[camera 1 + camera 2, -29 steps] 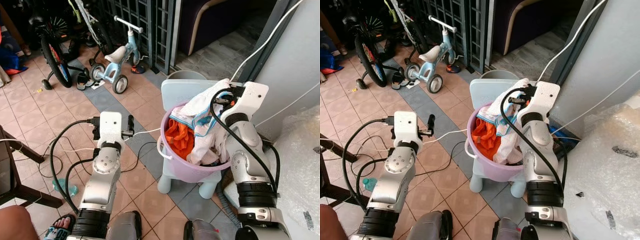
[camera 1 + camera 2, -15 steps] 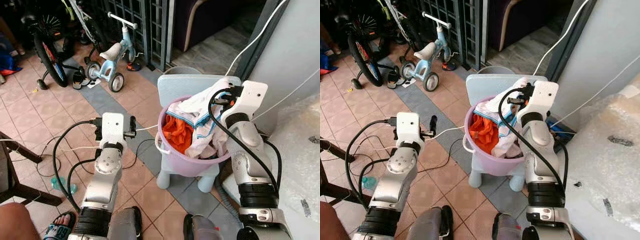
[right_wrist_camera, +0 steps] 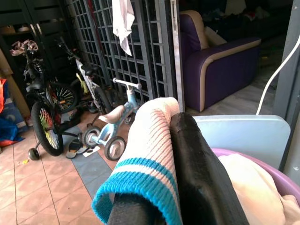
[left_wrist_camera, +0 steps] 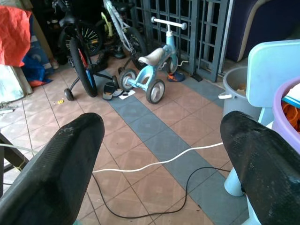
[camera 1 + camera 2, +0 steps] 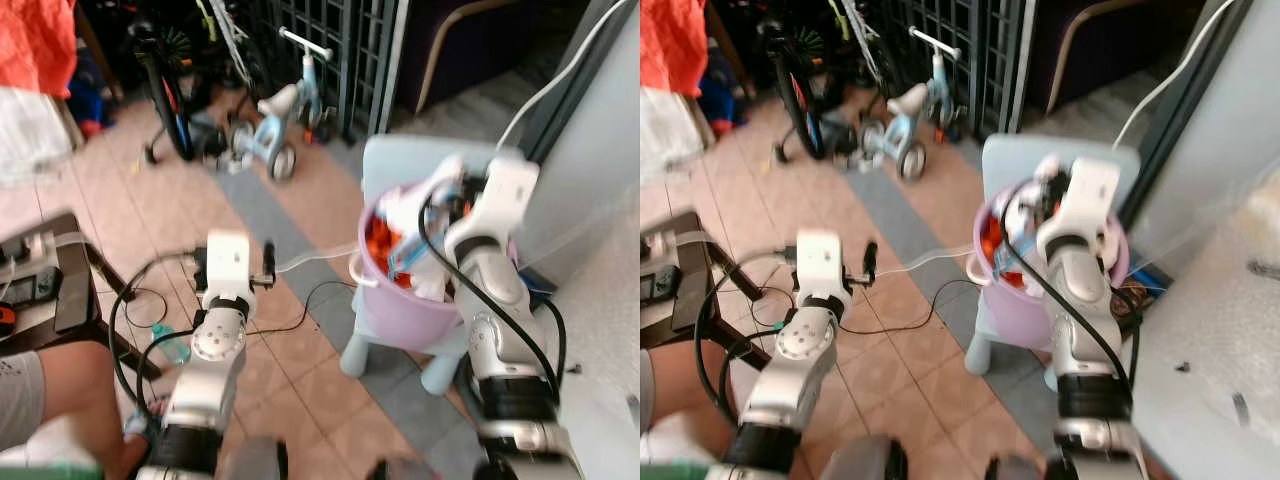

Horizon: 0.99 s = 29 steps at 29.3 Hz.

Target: Clothes washing

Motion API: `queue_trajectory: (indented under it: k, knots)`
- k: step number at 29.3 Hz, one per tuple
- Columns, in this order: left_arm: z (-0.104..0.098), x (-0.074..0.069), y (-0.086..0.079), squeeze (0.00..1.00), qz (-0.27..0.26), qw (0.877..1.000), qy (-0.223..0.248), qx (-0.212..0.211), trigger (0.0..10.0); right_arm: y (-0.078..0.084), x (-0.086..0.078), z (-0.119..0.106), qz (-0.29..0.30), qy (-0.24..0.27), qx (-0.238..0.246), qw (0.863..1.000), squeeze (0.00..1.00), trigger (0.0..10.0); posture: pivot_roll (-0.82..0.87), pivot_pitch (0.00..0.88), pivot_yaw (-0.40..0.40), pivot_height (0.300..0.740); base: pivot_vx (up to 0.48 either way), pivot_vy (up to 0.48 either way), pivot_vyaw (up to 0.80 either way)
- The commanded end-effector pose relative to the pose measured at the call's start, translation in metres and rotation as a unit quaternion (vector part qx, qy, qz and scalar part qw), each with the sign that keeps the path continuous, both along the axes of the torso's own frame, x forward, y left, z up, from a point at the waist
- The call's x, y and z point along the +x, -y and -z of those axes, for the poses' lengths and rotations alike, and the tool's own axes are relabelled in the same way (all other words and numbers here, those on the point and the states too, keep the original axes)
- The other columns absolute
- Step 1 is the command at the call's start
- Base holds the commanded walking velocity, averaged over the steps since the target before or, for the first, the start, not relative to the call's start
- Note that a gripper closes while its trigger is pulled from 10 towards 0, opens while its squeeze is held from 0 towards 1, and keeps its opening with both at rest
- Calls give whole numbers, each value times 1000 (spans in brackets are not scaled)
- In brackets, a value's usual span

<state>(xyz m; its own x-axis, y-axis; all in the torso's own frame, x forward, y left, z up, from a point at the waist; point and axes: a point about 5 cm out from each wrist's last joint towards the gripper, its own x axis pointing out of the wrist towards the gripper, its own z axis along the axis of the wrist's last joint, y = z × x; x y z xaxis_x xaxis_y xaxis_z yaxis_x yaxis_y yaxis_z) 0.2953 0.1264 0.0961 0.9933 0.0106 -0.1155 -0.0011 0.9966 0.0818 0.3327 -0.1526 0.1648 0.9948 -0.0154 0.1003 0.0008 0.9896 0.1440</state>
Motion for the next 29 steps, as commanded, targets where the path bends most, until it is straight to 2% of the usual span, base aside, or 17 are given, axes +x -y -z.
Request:
queue_trajectory:
  k: [1,5,9,19,23,27,29]
  knots:
    - [-5,0,5,0,10,1000,9,-8,10000,3,2,-10,5,18,-4,1000,0,10000,-13,51,34,740,0,0,-688]
    - [-6,-2,3,0,9,1000,15,-23,10000,2,4,-14,-3,26,-16,1000,0,10000,-9,59,34,740,0,0,-800]
    - [-2,-3,1,0,14,1000,8,-26,10000,4,8,-22,5,42,-29,999,0,10000,-24,65,44,740,0,-313,-800]
    - [-7,5,8,0,27,999,12,-33,10000,30,18,-46,38,81,-73,993,0,10000,-33,60,49,740,72,-324,-800]
    - [-6,4,5,0,25,999,11,-31,10000,40,26,-63,51,104,-99,988,0,10000,-25,59,45,740,0,-322,-800]
    - [-1,1,4,0,24,999,5,-30,10000,60,38,-104,80,153,-123,977,0,10000,-24,57,46,740,0,-322,-800]
    - [-1,1,5,0,25,999,5,-30,10000,63,40,-111,85,161,-126,975,0,10000,-24,56,45,740,240,-319,-800]
